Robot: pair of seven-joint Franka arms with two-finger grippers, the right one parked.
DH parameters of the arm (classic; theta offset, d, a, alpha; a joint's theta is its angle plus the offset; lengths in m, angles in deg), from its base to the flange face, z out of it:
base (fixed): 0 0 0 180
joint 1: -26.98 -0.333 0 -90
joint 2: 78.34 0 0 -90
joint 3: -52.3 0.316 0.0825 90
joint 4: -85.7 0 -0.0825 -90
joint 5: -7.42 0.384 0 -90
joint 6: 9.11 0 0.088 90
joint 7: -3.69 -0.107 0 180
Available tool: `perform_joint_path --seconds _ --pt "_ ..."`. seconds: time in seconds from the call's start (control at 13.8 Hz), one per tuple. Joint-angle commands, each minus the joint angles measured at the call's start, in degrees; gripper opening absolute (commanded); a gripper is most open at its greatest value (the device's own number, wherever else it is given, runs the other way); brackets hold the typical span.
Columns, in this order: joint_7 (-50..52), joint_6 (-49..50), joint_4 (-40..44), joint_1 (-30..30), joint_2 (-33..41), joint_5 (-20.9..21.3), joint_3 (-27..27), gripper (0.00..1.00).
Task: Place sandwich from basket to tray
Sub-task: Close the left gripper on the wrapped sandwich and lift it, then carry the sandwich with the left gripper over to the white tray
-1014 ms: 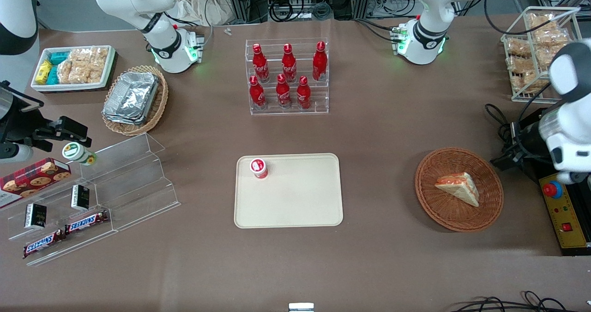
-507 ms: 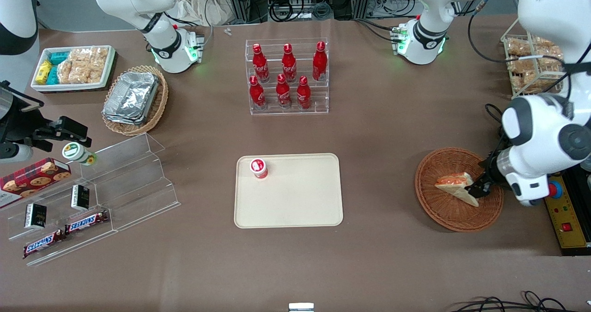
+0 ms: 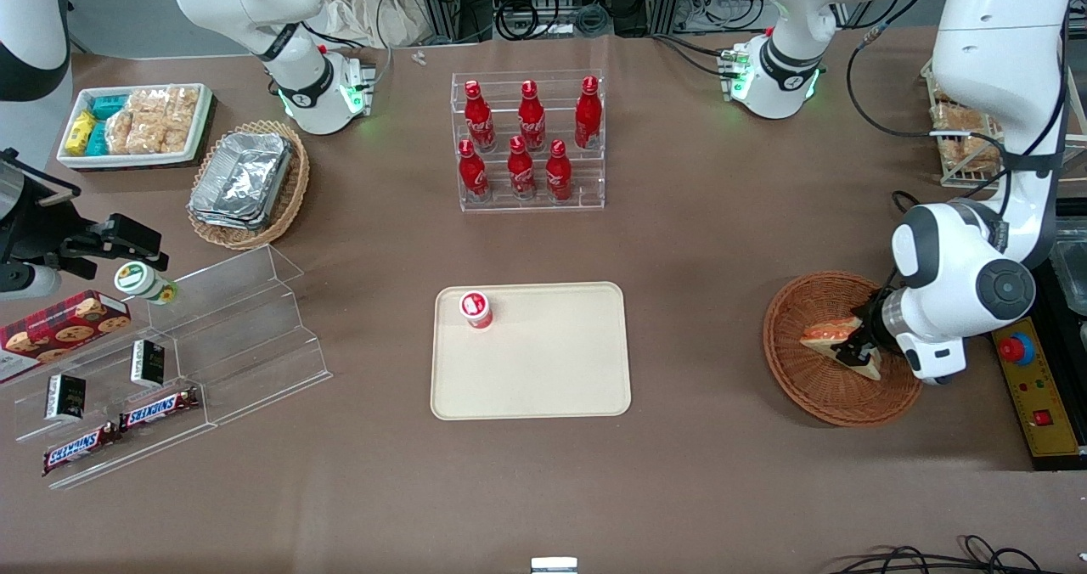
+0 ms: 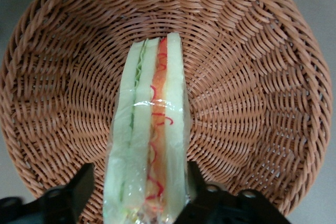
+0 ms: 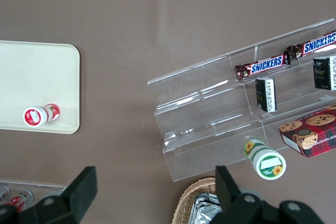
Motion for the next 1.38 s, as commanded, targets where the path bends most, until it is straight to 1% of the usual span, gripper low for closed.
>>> perform_joint_path --seconds 0.0,0.14,0.29,0.43,0.51,0.58,0.65,0.8,0.87,0.94,1.01,1.09,1.3 --pt "1.5 -2.3 -1.1 0.4 0.5 0.8 0.1 0.0" --pt "0.4 0.3 0.1 0.4 3.2 0.9 0.1 0.0" --pt "-3.6 11.1 4.5 0.4 6.5 1.0 -1.2 0.0" --pt "-8.3 24.5 12.1 0.4 7.7 0.7 -4.2 0.0" --pt "-12.3 28.7 15.0 0.4 7.8 0.6 -6.2 0.0" --pt "-16.2 30.2 17.6 0.3 7.6 0.0 -8.5 0.0" --pt "-18.1 30.5 18.7 0.4 7.7 -0.1 -10.5 0.0" --pt "-18.9 29.7 19.1 0.3 7.7 0.3 -16.9 0.0" --pt "-19.1 28.0 19.2 0.4 7.1 0.6 -20.0 0.0" --pt "-18.6 24.3 19.0 0.8 6.5 0.7 -23.3 0.0" --pt "-18.2 21.4 18.8 2.3 5.9 1.1 -24.8 0.0" --pt "-18.2 19.6 18.5 5.1 5.5 1.3 -24.8 0.0" --pt "-17.0 18.1 19.1 11.6 1.4 10.2 -24.9 0.0"
